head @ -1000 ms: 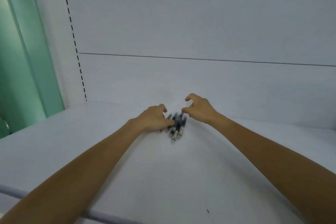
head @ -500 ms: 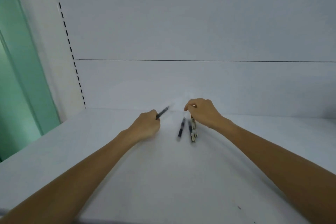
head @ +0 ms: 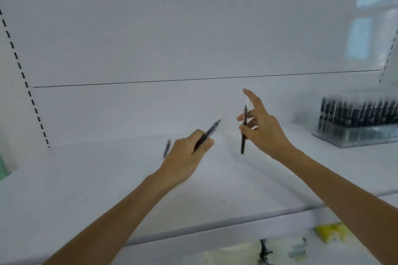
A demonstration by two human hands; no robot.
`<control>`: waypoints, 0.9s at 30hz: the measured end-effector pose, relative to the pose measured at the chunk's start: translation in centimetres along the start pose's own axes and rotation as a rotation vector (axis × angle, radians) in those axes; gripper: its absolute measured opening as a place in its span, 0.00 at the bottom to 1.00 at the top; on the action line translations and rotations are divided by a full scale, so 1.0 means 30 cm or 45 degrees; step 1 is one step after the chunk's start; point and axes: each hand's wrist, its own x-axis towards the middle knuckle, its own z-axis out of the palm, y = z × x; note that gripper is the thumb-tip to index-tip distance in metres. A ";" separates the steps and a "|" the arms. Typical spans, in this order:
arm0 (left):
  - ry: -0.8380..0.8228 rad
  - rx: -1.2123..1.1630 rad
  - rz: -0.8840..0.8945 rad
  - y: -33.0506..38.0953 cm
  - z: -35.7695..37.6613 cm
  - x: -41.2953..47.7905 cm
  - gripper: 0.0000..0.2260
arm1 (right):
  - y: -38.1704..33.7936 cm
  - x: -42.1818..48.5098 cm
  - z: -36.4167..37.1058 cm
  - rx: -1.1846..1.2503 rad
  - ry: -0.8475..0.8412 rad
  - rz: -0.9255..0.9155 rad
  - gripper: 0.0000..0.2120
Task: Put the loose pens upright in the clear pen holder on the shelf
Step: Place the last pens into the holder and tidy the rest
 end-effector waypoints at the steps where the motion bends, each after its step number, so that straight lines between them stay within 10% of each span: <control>1: -0.035 0.006 0.019 0.033 0.035 0.010 0.11 | 0.017 -0.022 -0.052 0.009 0.009 0.050 0.39; 15: -0.272 -0.197 0.195 0.568 0.760 0.126 0.08 | 0.404 -0.320 -0.828 0.003 0.269 0.321 0.26; 27: -0.196 -0.392 -0.135 0.796 1.197 0.293 0.11 | 0.747 -0.403 -1.217 0.054 0.464 0.343 0.26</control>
